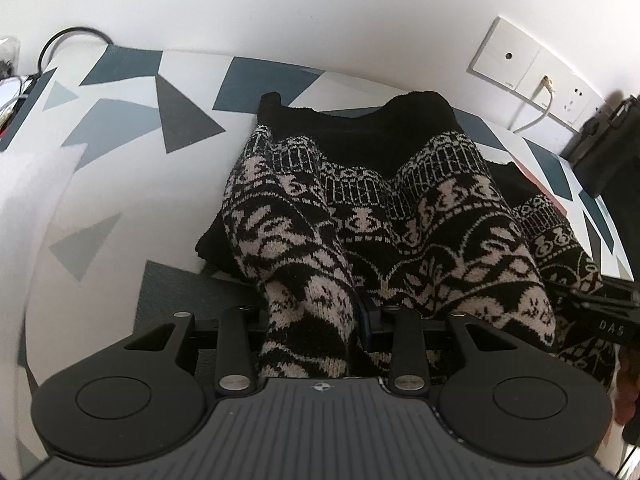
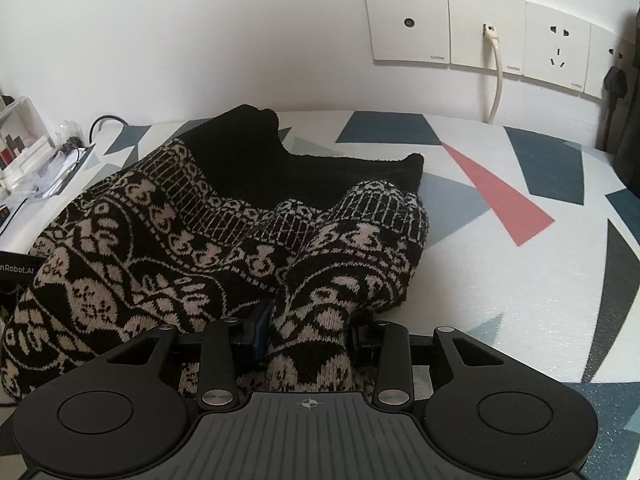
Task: Fold clothes
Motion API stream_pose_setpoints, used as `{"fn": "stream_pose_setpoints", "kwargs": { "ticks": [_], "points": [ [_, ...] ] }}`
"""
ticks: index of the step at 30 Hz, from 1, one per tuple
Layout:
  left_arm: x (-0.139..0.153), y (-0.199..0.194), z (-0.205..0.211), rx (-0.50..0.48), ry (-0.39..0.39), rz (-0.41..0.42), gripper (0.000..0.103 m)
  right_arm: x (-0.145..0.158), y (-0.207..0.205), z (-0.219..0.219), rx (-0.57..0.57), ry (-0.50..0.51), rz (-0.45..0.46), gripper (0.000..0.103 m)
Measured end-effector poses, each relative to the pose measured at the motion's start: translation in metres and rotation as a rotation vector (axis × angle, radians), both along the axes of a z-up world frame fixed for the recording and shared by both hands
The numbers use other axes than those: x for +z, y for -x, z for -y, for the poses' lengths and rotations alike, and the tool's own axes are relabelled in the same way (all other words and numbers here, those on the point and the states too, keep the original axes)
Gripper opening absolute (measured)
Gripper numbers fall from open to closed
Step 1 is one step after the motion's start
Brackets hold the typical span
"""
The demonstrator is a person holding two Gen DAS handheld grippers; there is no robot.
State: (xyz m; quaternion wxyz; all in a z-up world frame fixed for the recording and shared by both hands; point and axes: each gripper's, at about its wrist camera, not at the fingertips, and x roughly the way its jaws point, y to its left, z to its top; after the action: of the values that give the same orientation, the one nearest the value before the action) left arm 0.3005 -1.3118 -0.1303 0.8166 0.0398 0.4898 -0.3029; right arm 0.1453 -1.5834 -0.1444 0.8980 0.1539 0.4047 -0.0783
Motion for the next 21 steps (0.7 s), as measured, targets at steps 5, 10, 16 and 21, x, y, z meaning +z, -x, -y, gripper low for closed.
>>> {"fn": "stream_pose_setpoints", "kwargs": {
  "ticks": [5,10,16,21],
  "points": [
    [0.0,0.008,0.007,0.008,0.01,0.001,0.035,0.001,-0.003,-0.007,0.003,-0.003,-0.005,0.033],
    [-0.001,0.01,0.012,-0.007,0.019,-0.017,0.035,0.003,-0.007,-0.018,0.042,0.002,-0.018,0.035],
    [-0.002,0.015,0.019,-0.027,0.021,-0.024,0.035,0.003,-0.009,-0.025,0.049,0.004,-0.019,0.035],
    [-0.004,0.013,0.016,-0.022,0.041,-0.035,0.036,0.001,-0.008,-0.022,0.048,-0.016,-0.013,0.035]
  ]
}}
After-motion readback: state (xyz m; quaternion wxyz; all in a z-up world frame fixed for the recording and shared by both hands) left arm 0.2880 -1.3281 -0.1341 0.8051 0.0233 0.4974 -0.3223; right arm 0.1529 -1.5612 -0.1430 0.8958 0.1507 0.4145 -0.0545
